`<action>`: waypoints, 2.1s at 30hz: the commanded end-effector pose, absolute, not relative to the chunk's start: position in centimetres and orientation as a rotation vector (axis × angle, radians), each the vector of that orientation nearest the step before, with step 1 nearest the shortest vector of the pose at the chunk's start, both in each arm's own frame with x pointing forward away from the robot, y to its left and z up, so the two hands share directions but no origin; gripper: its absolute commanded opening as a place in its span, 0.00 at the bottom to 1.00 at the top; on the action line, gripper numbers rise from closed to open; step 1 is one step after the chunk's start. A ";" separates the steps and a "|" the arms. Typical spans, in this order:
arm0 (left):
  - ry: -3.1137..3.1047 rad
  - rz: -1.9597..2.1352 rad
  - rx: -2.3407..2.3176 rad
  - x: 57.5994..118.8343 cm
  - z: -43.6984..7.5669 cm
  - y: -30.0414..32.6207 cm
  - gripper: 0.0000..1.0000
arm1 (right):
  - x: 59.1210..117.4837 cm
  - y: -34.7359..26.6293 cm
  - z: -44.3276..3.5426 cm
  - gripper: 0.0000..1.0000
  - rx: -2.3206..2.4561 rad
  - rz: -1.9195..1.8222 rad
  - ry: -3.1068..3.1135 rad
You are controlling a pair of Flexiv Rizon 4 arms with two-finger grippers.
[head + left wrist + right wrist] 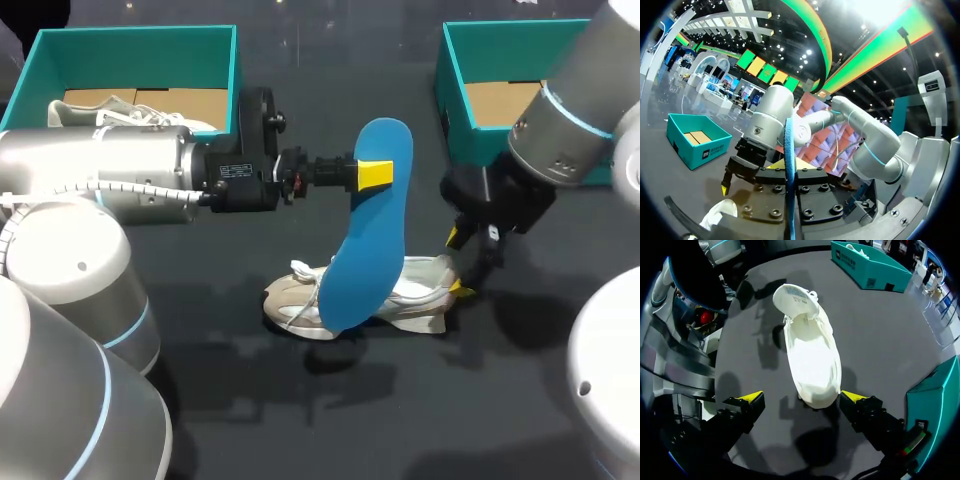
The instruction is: Take the shoe out of the shoebox, open the shoe tongue, remove and reinsert the insole, then place the shoe into the shoebox
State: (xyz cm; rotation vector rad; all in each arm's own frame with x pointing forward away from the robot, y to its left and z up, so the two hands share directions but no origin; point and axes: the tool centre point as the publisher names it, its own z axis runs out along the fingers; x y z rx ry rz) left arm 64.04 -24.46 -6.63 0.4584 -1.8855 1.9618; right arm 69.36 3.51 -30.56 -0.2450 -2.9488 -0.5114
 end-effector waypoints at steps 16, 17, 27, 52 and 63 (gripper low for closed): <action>-1.883 1.965 0.459 63.9 -6.7 -24.5 0.00 | 69.9 6.0 -29.3 1.00 -0.251 0.023 -2.976; -1.883 1.965 0.459 63.9 -6.7 -24.5 0.00 | 69.9 6.1 -29.2 1.00 -0.256 0.034 -2.976; -1.883 1.965 0.459 63.9 -6.7 -24.5 0.00 | 69.5 6.5 -29.1 1.00 -0.271 0.044 -3.001; -1.883 1.965 0.459 63.9 -6.7 -24.5 0.00 | 74.5 8.2 -29.6 1.00 -0.096 0.010 -3.092; -1.883 1.965 0.459 63.9 -6.7 -24.5 0.00 | 75.0 9.0 -30.3 1.00 -0.079 0.031 -3.083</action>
